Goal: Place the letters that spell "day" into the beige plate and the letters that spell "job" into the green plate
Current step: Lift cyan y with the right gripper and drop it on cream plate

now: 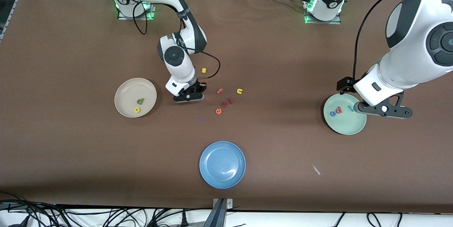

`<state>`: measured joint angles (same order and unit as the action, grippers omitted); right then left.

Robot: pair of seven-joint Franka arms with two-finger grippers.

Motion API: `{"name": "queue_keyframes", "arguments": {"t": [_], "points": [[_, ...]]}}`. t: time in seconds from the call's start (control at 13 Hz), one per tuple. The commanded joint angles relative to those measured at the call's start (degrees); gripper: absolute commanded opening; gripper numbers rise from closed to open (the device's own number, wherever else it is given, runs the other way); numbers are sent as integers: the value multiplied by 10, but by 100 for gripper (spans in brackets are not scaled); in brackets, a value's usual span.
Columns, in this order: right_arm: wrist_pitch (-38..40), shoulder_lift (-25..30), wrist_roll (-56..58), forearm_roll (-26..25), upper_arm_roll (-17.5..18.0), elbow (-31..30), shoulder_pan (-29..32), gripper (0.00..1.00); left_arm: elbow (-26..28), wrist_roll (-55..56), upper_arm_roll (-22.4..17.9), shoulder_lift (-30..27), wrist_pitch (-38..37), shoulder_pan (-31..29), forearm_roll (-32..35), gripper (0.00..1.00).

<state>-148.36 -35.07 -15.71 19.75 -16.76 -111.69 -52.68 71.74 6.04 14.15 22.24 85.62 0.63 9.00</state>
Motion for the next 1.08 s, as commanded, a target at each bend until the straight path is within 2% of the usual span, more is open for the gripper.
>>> {"name": "queue_keyframes", "arguments": {"t": [0.0, 0.46, 0.77, 1.0], "points": [[17, 11, 24, 0, -17, -4, -6, 0, 15, -7, -3, -16, 1, -5, 3, 100], [150, 61, 124, 1, -89, 15, -6, 0, 14, -6, -4, -13, 1, -6, 5, 100], [254, 92, 270, 2, -182, 17, -6, 0, 14, -6, -4, -13, 1, -6, 5, 100], [309, 94, 347, 3, -247, 17, -5, 0, 14, -6, -4, -12, 1, -7, 7, 100]]}}
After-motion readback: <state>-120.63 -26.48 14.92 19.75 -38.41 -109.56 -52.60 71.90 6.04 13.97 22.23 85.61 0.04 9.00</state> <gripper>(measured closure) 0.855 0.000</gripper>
